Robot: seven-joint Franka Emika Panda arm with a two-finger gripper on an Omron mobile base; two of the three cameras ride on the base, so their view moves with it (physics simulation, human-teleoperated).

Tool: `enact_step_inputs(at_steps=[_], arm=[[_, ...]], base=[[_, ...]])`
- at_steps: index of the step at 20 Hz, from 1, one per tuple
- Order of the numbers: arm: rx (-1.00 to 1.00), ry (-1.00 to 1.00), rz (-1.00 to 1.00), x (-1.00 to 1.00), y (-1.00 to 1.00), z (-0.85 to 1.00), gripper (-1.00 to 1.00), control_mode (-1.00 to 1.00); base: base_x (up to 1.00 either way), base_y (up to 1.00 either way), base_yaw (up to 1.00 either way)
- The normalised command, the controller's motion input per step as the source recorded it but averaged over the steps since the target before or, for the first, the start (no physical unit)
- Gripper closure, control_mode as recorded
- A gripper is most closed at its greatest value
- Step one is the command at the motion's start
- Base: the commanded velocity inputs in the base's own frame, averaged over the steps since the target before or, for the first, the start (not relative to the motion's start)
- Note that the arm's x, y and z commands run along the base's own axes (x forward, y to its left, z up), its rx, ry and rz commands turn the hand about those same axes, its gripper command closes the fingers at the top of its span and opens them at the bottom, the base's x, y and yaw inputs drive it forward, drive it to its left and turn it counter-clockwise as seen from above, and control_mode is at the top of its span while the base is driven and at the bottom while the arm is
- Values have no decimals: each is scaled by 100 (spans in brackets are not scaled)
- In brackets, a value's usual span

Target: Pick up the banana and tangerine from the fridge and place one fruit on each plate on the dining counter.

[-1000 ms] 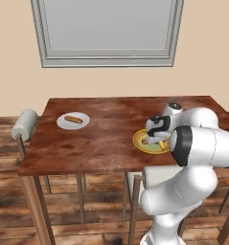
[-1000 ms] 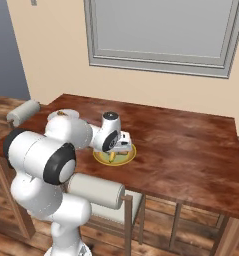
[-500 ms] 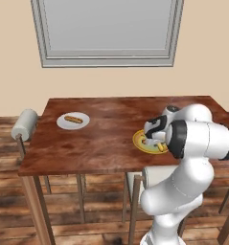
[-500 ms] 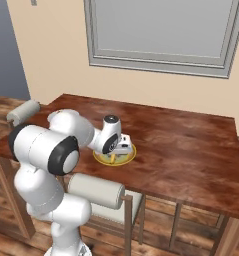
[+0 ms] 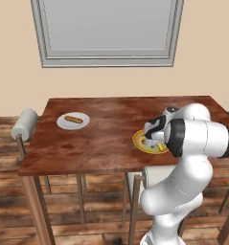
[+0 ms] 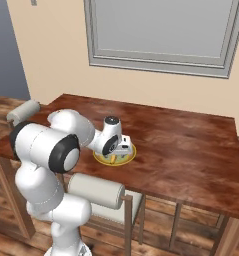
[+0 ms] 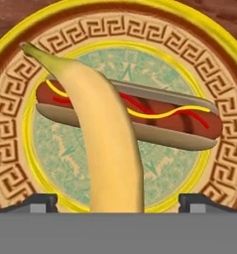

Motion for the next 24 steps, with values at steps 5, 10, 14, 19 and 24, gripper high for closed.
enact_step_inputs(at_steps=[5, 10, 14, 19, 24], arm=[[0, -8, 0, -24, -3, 27, -100, -100], [1, -2, 1, -28, 0, 48, -100, -100], [1, -2, 0, -26, 0, 68, -100, -100], [0, -1, 0, -26, 0, 75, -100, -100], [0, 0, 0, -38, 10, 66, -100, -100]], base=[[0, 0, 0], [0, 0, 0], [0, 0, 0], [0, 0, 0], [0, 0, 0]])
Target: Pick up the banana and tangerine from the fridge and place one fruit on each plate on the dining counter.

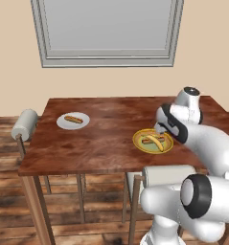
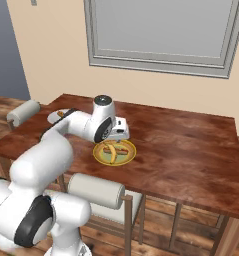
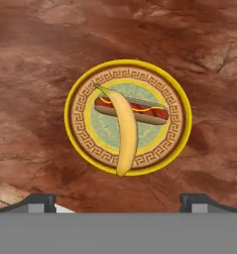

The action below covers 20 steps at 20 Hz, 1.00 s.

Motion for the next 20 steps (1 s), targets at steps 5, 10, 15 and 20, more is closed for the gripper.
enact_step_inputs(at_steps=[5, 10, 15, 20], arm=[[0, 0, 0, -54, 27, 34, -100, -100], [1, 0, -4, -71, 32, 11, -100, -100], [2, -3, -9, -80, 26, 1, -100, -100], [2, -10, -10, -80, 22, 1, -100, -100]], base=[[0, 0, 0], [0, 0, 0], [0, 0, 0], [0, 0, 0]])
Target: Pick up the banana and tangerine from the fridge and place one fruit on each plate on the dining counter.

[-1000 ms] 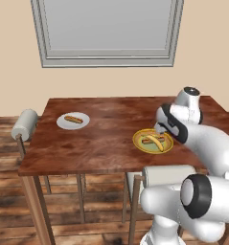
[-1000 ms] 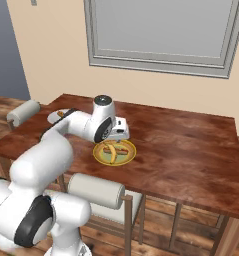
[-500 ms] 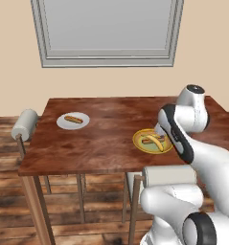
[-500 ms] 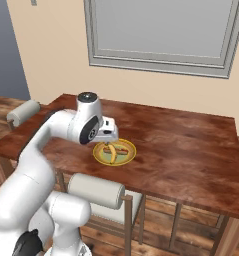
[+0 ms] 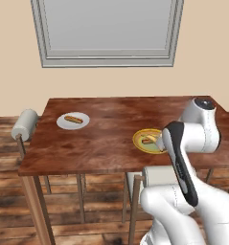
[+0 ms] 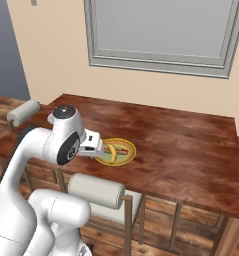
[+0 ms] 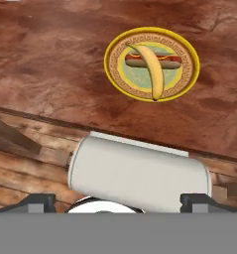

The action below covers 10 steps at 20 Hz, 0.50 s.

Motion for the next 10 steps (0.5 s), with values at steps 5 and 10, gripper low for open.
enact_step_inputs(at_steps=[5, 10], arm=[[0, -19, -6, -51, 25, 10, -100, -100], [0, -34, 1, -9, 16, 22, -100, -100]], base=[[0, 0, 0], [0, 0, 0]])
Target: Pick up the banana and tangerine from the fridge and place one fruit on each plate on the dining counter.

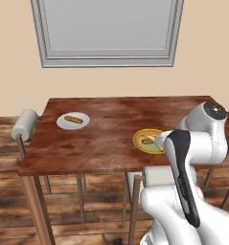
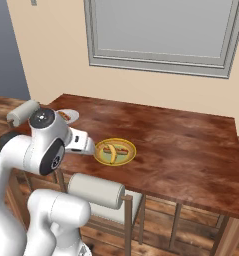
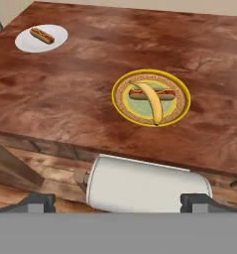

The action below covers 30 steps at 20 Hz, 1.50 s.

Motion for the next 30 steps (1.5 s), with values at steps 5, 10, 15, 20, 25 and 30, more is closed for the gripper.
enact_step_inputs(at_steps=[5, 10, 15, 20, 25, 30], arm=[[0, -28, 5, -9, 3, 20, -100, -100], [0, -24, 0, -32, 15, 4, -100, -100], [0, 0, 0, 0, 0, 0, -100, 100], [0, 0, 0, 0, 0, 0, -100, 100], [0, 0, 0, 0, 0, 0, -100, 100], [0, 0, 0, 0, 0, 0, -100, 100]], base=[[0, 0, 0], [0, 0, 0], [-56, 34, 4], [-62, 55, 2], [-52, 84, 1], [-12, 100, 13]])
